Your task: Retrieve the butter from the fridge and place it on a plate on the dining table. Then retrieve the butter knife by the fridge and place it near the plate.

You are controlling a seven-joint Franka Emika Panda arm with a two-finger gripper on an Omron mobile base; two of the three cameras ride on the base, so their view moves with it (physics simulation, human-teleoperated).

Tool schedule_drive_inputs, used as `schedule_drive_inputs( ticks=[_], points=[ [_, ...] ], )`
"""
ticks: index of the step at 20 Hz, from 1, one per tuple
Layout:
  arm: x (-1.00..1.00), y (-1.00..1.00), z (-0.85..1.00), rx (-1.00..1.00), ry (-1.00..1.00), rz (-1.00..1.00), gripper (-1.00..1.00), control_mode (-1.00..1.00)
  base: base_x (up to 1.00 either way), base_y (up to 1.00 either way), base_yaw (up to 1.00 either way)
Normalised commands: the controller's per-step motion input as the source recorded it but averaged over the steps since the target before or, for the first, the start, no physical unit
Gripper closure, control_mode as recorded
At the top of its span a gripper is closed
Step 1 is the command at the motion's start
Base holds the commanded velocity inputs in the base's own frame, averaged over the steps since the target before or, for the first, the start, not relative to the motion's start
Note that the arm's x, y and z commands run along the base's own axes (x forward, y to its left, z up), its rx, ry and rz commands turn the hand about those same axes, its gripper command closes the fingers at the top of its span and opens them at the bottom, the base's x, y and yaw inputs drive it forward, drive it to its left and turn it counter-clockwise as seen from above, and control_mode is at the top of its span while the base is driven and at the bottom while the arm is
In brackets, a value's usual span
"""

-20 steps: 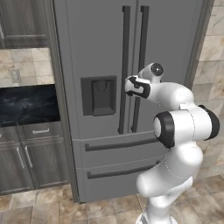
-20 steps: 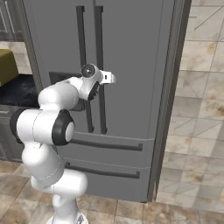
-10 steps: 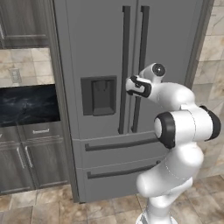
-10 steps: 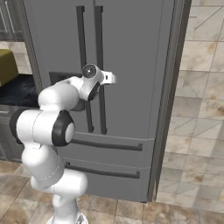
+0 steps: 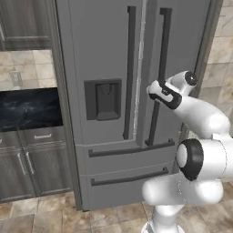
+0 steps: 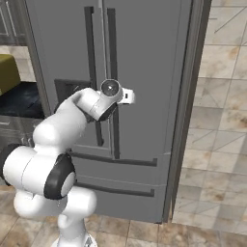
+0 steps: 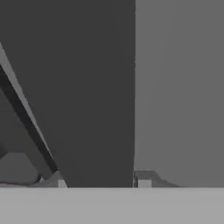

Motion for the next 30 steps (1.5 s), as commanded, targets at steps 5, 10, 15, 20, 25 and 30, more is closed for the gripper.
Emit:
schedule_drive_inputs(
  ticks=[5,10,15,20,25,30],
  points=[
    [-1.00,-0.98,0.22,0.24,0.01,0.11,1.00,-1.00,0.00,0.00,0.00],
    [-1.00,-1.00,0.13,0.27,0.04,0.14,1.00,-1.00,0.00,0.00,0.00],
    [-0.43,-0.84,0.00,0.09,0.02,0.00,1.00,-1.00,0.00,0.00,0.00],
    [-0.37,-0.50,0.00,0.01,0.00,-0.01,-1.00,-1.00,0.00,0.00,0.00],
    [-0.11,-0.10,0.00,0.00,0.00,0.00,-1.00,-1.00,0.00,0.00,0.00],
    [-0.57,-0.01,0.21,-0.13,0.01,-0.22,-1.00,-1.00,0.00,0.00,0.00]
  ],
)
